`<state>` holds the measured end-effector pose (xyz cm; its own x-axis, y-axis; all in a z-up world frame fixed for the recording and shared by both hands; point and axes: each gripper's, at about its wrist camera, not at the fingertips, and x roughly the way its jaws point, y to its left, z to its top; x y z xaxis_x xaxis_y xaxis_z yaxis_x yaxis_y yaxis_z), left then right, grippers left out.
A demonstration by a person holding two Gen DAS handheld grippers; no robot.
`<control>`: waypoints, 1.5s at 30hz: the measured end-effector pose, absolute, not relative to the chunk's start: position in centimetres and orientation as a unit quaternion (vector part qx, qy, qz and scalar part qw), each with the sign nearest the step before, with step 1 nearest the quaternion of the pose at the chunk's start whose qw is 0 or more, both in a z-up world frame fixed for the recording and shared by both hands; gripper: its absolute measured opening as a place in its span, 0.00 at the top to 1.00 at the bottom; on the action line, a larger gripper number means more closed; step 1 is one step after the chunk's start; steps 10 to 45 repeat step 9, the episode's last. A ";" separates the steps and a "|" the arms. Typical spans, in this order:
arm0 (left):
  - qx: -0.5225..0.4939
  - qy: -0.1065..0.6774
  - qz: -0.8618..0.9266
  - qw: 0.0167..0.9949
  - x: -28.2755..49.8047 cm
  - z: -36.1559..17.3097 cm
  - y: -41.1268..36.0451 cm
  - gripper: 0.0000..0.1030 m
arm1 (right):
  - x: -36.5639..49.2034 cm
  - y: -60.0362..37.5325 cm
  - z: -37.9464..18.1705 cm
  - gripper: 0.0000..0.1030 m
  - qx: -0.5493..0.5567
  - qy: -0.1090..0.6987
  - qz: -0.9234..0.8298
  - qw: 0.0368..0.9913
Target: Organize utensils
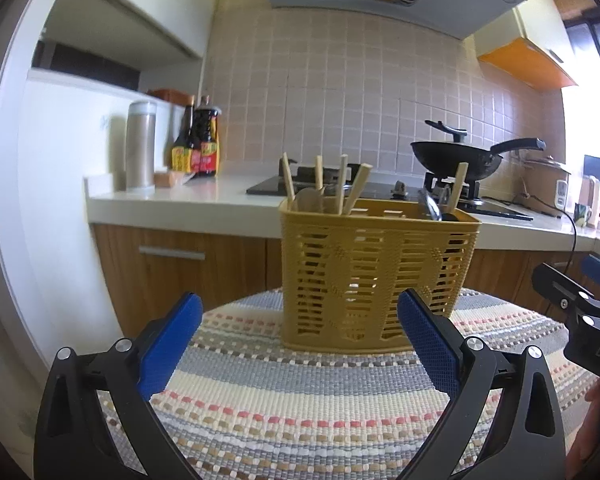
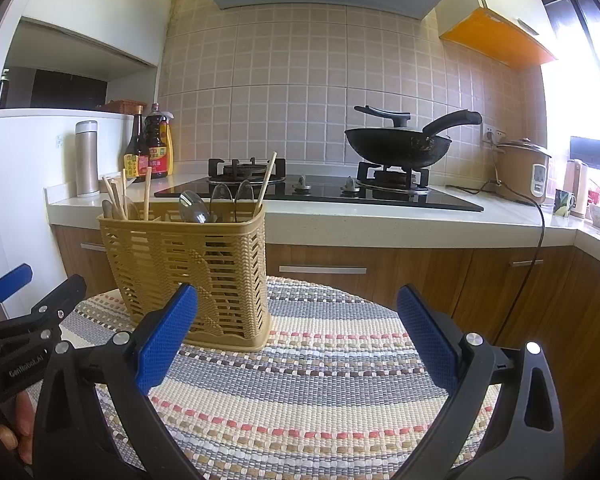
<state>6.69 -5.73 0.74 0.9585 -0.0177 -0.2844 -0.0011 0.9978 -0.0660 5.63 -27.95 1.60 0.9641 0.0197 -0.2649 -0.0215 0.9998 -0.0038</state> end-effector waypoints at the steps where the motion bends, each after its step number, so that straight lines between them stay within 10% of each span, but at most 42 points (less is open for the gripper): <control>1: -0.038 0.148 -0.006 0.988 6.8 0.7 -5.5 0.07 | 5.6 -28.0 1.6 0.08 -0.003 0.134 0.010 0.991; 45: -0.028 0.149 0.010 0.988 6.8 0.8 -5.6 0.07 | 5.7 -28.1 1.5 0.08 0.000 0.137 0.009 0.991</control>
